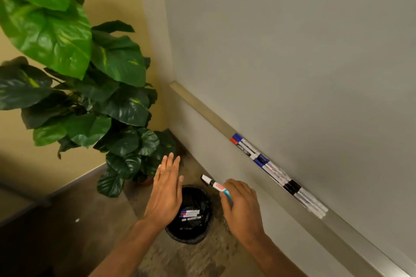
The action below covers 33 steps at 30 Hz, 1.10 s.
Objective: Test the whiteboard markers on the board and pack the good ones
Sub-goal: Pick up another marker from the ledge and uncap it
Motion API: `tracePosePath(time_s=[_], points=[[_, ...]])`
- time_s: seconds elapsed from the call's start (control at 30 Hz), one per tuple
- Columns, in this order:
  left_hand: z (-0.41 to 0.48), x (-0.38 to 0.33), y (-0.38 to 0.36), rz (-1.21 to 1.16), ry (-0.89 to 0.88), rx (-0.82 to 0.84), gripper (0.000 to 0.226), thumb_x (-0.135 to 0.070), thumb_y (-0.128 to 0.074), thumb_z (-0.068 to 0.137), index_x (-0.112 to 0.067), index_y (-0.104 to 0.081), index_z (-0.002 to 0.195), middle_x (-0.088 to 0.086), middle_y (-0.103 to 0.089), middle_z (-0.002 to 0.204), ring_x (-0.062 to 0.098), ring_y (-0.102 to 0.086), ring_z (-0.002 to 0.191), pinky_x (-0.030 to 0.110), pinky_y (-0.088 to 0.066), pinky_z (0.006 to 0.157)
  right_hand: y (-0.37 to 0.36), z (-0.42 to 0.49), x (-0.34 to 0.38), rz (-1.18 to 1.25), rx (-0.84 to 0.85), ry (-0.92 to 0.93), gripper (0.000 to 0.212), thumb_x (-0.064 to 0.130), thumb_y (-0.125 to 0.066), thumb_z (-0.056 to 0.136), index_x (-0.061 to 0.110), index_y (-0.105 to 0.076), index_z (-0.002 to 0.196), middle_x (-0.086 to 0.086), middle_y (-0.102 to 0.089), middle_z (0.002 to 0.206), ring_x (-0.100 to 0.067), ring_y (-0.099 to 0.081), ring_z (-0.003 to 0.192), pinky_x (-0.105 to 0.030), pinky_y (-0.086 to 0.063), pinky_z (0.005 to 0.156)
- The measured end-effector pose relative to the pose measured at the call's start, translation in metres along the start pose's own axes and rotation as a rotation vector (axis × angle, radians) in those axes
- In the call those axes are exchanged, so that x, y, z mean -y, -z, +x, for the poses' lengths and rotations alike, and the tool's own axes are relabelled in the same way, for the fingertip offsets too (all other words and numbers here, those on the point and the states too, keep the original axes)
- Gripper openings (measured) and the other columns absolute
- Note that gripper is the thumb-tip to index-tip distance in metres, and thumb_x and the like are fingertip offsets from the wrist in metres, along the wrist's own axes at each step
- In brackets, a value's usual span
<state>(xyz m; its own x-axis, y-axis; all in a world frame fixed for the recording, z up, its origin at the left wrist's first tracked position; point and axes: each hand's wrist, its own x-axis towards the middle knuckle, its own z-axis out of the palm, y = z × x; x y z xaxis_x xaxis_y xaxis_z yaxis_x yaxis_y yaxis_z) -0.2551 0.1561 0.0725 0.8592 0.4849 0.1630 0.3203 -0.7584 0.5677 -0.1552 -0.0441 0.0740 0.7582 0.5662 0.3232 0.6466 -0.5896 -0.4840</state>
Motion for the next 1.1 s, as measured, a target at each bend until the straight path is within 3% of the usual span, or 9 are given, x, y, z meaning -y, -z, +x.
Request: tracePosePath(time_s=[0.13,0.33,0.53,0.8,1.0,1.1], points=[[-0.004,0.029,-0.007,0.009,0.029,0.025,0.058,-0.036,-0.024,0.108,-0.019,-0.015,0.163,-0.003,0.001,0.17,0.006,0.015,0.155,0.034,0.0,0.127,-0.043,0.002,0.001,-0.071,0.081,0.018,0.022,0.024,-0.063,0.089,0.014,-0.073,0.106,0.0,-0.072,0.106,-0.019,-0.068,0.097,-0.034,-0.054,0.077],[-0.01,0.062,-0.018,-0.009,0.08,0.008,0.054,-0.027,-0.032,0.111,-0.019,-0.019,0.162,-0.002,-0.003,0.171,0.007,0.012,0.156,0.036,-0.001,0.127,-0.094,0.017,0.002,-0.119,0.164,0.03,0.024,0.017,-0.08,0.081,0.013,-0.073,0.103,-0.003,-0.073,0.104,-0.022,-0.069,0.094,-0.041,-0.058,0.074],[-0.011,0.077,-0.019,-0.012,0.112,0.0,0.057,-0.037,-0.025,0.108,-0.019,-0.018,0.162,-0.003,-0.001,0.17,0.006,0.013,0.156,0.033,0.002,0.127,-0.127,0.045,0.005,-0.118,0.189,-0.003,0.035,0.031,-0.067,0.091,0.016,-0.065,0.122,-0.005,-0.068,0.122,-0.026,-0.061,0.115,-0.046,-0.051,0.092],[-0.005,0.056,-0.018,0.064,0.05,-0.006,0.063,-0.048,-0.021,0.108,-0.016,-0.018,0.162,-0.001,-0.002,0.171,0.008,0.012,0.156,0.026,0.01,0.125,-0.092,0.027,-0.006,0.022,0.067,-0.038,0.041,0.041,-0.052,0.097,0.013,-0.065,0.125,-0.006,-0.063,0.131,-0.025,-0.054,0.127,-0.047,-0.046,0.103],[-0.001,0.015,-0.02,0.084,-0.029,0.012,0.062,-0.046,-0.024,0.109,-0.015,-0.017,0.162,0.001,-0.001,0.171,0.01,0.013,0.156,0.037,0.003,0.128,-0.043,0.014,-0.011,0.066,-0.017,-0.032,0.046,0.043,-0.049,0.098,0.012,-0.064,0.128,-0.007,-0.059,0.139,-0.025,-0.045,0.137,-0.048,-0.041,0.109],[-0.001,-0.017,-0.023,0.088,-0.071,0.023,0.063,-0.048,-0.025,0.109,-0.015,-0.016,0.163,0.003,-0.001,0.171,0.012,0.012,0.157,0.042,-0.001,0.129,-0.013,0.009,-0.015,0.052,-0.071,-0.011,0.046,0.044,-0.048,0.1,0.012,-0.063,0.129,-0.005,-0.055,0.144,-0.022,-0.038,0.143,-0.04,-0.029,0.115]])
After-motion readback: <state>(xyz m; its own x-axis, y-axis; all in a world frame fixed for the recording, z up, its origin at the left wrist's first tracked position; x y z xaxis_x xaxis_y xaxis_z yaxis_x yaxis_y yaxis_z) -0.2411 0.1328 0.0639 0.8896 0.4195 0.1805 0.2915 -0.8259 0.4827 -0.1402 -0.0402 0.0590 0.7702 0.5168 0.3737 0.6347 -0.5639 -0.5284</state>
